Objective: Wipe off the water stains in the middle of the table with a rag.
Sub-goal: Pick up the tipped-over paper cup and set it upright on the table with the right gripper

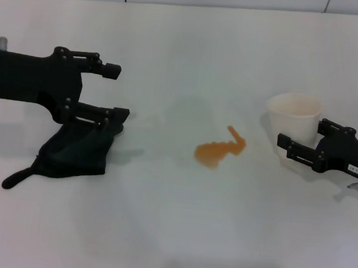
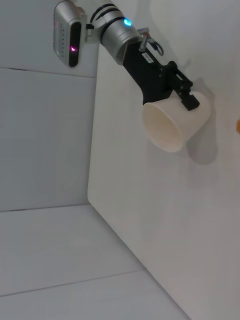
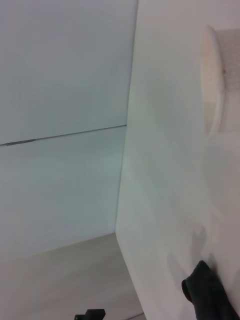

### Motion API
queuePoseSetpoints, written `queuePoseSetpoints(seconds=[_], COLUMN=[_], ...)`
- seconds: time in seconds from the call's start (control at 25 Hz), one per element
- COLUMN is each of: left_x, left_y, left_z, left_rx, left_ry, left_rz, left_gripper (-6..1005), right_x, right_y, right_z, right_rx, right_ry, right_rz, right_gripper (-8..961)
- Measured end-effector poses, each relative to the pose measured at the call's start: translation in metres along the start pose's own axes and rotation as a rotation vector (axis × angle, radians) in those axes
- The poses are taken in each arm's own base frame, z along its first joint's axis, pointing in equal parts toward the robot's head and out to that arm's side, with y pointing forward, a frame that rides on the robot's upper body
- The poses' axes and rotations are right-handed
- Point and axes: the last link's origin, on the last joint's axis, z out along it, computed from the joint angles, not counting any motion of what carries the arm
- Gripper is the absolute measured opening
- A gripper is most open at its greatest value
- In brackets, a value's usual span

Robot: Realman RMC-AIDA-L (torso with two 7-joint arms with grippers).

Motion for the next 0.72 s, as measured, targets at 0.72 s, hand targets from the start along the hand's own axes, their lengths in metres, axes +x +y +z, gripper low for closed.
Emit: queuePoseSetpoints(seconds=[0.72], left_x=[0.0043], left_y=[-0.0003], left_z=[-0.0007], left_rx=[0.002], left_ry=[-0.001], left_rz=[0.006], left_gripper=[831], right_x=[0.0052], right_y=[0.0025], right_z=[-0.005], right_rx=[-0.01], right_ry=[0.003], right_rz=[0.017], right_gripper=[721])
